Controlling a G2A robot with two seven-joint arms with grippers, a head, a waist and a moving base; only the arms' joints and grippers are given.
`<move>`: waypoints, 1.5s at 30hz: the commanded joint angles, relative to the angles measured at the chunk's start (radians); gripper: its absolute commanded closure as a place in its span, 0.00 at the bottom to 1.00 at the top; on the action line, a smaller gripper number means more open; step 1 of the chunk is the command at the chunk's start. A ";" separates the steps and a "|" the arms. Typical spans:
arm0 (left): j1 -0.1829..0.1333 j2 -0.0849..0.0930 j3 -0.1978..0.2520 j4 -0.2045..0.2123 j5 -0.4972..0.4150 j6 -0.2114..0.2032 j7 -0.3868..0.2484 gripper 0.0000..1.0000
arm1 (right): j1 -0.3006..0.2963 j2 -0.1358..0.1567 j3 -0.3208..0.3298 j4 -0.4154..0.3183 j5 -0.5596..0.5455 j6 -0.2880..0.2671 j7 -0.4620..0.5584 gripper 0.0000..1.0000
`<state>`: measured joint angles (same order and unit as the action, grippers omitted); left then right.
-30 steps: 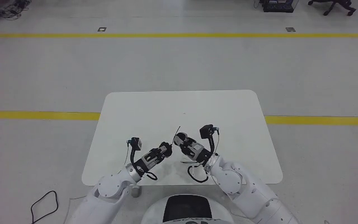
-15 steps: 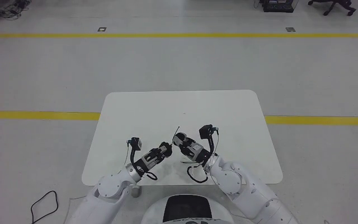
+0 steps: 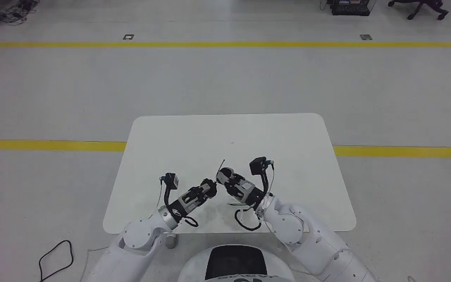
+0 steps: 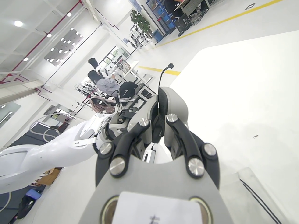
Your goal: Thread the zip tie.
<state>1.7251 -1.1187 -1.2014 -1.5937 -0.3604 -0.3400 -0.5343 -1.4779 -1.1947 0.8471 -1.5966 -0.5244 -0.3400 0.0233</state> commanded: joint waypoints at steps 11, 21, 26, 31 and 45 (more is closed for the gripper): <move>0.000 0.000 0.000 0.000 0.000 0.000 0.000 1.00 | 0.004 0.004 -0.009 0.003 0.003 0.000 0.004 1.00; 0.000 0.000 0.000 0.000 0.000 0.000 0.000 1.00 | 0.001 0.005 -0.001 0.015 0.006 0.000 -0.002 1.00; 0.000 0.000 0.000 0.000 0.000 0.000 0.000 1.00 | -0.003 0.005 0.004 0.021 0.004 0.000 0.005 1.00; 0.000 0.000 0.000 0.000 0.000 0.000 0.000 1.00 | -0.008 0.005 0.009 0.024 0.002 0.000 0.006 1.00; 0.000 0.000 0.000 0.000 0.000 0.000 0.000 1.00 | -0.013 0.003 0.010 0.023 -0.005 0.000 0.030 1.00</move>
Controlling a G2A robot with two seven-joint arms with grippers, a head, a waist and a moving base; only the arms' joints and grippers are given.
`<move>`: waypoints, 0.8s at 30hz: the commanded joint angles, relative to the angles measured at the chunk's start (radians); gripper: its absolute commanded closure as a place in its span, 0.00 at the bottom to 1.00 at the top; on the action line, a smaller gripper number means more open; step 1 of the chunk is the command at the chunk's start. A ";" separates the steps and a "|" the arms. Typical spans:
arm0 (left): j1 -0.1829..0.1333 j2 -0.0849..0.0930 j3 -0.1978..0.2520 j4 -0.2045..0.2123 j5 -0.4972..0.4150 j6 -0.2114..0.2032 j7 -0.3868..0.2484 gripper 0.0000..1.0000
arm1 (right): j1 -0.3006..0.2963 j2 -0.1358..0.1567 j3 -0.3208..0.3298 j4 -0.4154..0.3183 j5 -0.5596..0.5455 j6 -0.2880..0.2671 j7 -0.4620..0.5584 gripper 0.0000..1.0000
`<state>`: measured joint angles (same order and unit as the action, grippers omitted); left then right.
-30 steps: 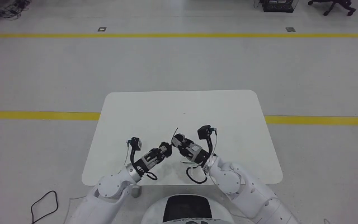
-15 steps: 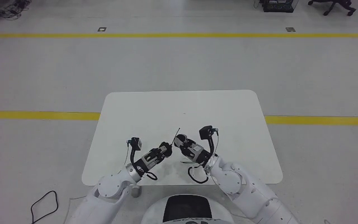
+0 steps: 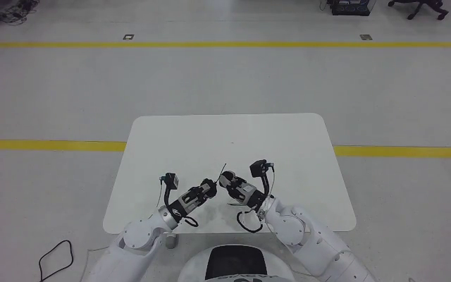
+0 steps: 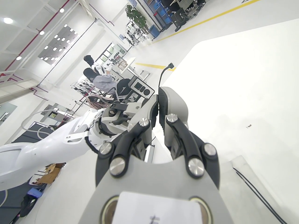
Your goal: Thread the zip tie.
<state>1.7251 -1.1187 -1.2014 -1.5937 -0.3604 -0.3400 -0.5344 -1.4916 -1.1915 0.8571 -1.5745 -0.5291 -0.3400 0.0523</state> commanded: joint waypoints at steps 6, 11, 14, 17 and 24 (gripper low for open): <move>0.000 0.000 0.000 0.000 0.000 0.000 0.000 1.00 | 0.001 -0.002 0.000 0.004 -0.005 0.000 0.008 1.00; 0.000 0.000 0.000 0.000 0.000 0.000 0.000 1.00 | -0.002 -0.004 0.004 0.005 -0.006 0.000 0.010 1.00; 0.000 0.000 0.000 0.000 0.000 0.000 0.000 1.00 | -0.003 -0.005 0.005 0.005 -0.006 0.000 0.015 1.00; 0.000 0.000 0.000 0.000 0.000 0.000 0.000 1.00 | -0.003 -0.005 0.005 0.006 -0.009 0.000 0.029 0.51; 0.000 0.000 0.000 0.000 0.000 0.000 0.000 1.00 | -0.029 0.006 0.047 -0.007 -0.007 0.000 0.041 0.00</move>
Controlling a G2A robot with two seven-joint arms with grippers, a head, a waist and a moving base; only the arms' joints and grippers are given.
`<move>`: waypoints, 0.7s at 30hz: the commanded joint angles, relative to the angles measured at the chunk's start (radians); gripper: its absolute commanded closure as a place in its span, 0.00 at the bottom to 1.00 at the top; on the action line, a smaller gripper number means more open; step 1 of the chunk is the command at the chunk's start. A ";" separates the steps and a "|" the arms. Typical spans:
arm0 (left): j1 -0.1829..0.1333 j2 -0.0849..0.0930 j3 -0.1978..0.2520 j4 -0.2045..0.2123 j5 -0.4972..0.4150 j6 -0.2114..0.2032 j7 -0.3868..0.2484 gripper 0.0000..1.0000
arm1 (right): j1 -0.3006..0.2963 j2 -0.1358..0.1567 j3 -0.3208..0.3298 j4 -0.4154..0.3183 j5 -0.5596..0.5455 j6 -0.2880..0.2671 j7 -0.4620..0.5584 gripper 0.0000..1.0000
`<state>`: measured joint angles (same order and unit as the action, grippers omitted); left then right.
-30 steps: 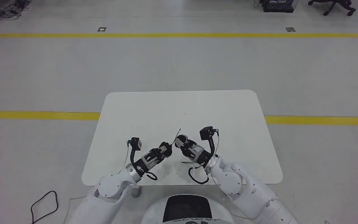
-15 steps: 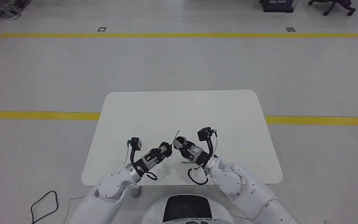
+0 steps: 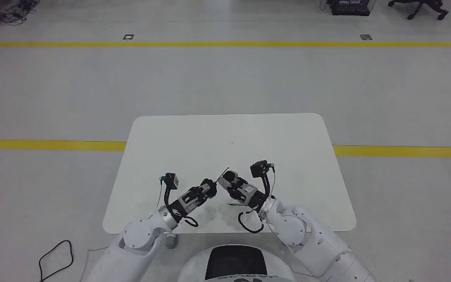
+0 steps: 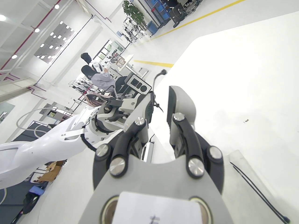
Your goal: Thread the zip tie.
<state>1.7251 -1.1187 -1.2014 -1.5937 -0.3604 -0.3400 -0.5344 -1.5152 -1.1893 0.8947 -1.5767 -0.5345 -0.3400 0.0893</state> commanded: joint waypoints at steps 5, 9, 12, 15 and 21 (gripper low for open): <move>0.000 0.000 0.000 0.000 0.000 0.000 0.000 1.00 | -0.041 0.029 0.058 -0.053 0.007 0.000 0.037 0.00; 0.000 0.000 0.000 0.000 0.000 0.000 0.000 1.00 | -0.041 0.029 0.058 -0.053 0.007 0.000 0.037 0.00; 0.000 0.000 0.000 0.000 0.000 0.000 0.000 1.00 | -0.041 0.029 0.058 -0.053 0.007 0.000 0.037 0.00; -0.005 -0.002 0.007 0.005 -0.026 0.015 0.010 1.00 | -0.042 0.028 0.058 -0.053 0.029 0.000 0.039 0.00; -0.006 0.007 -0.027 0.023 -0.174 0.009 -0.124 1.00 | -0.025 0.055 0.084 -0.082 0.241 0.000 0.210 0.00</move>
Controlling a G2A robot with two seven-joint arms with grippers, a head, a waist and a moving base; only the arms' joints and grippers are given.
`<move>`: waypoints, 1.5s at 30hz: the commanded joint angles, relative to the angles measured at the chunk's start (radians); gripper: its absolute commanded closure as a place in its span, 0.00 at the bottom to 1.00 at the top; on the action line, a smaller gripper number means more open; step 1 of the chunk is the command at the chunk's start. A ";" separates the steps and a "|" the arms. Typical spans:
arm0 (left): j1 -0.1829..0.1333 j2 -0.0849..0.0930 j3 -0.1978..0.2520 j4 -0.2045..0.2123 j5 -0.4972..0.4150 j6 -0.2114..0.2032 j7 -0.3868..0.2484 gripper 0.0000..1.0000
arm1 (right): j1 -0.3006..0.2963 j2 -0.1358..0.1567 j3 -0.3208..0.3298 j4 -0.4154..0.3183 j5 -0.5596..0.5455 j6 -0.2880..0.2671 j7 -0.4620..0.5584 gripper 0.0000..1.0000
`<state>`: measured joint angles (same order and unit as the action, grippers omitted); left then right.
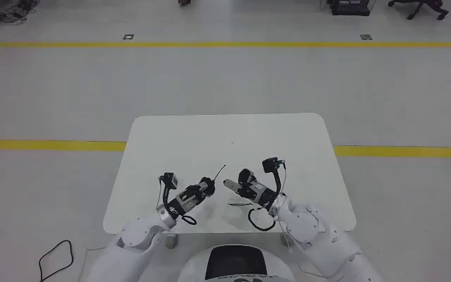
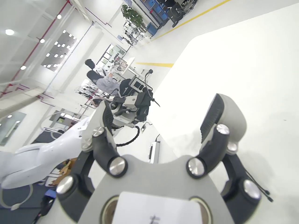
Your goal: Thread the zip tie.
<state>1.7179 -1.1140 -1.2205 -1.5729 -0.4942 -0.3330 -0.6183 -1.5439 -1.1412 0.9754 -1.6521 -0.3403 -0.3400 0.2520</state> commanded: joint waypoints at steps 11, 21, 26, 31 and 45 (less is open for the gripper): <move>-0.032 0.008 -0.012 0.066 -0.208 0.021 -0.225 1.00 | 0.041 0.039 0.046 -0.017 0.403 0.000 0.375 0.00; -0.042 0.008 -0.004 0.055 -0.217 0.036 -0.213 1.00 | 0.039 0.038 0.046 -0.018 0.417 0.000 0.372 0.00; -0.049 0.007 -0.010 0.078 -0.344 0.024 -0.308 1.00 | 0.060 0.040 0.079 0.055 0.661 0.000 0.534 0.00; -0.061 0.004 -0.001 0.114 -0.409 0.006 -0.387 1.00 | 0.104 0.030 0.097 0.167 0.865 0.000 0.746 0.00; -0.094 -0.001 0.025 0.167 -0.443 0.016 -0.433 1.00 | 0.211 -0.017 0.027 0.383 1.083 0.006 1.016 0.00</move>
<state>1.6241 -1.1145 -1.1954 -1.4049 -0.9370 -0.3158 -1.0514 -1.3318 -1.1582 1.0015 -1.2678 0.7442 -0.3335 1.2698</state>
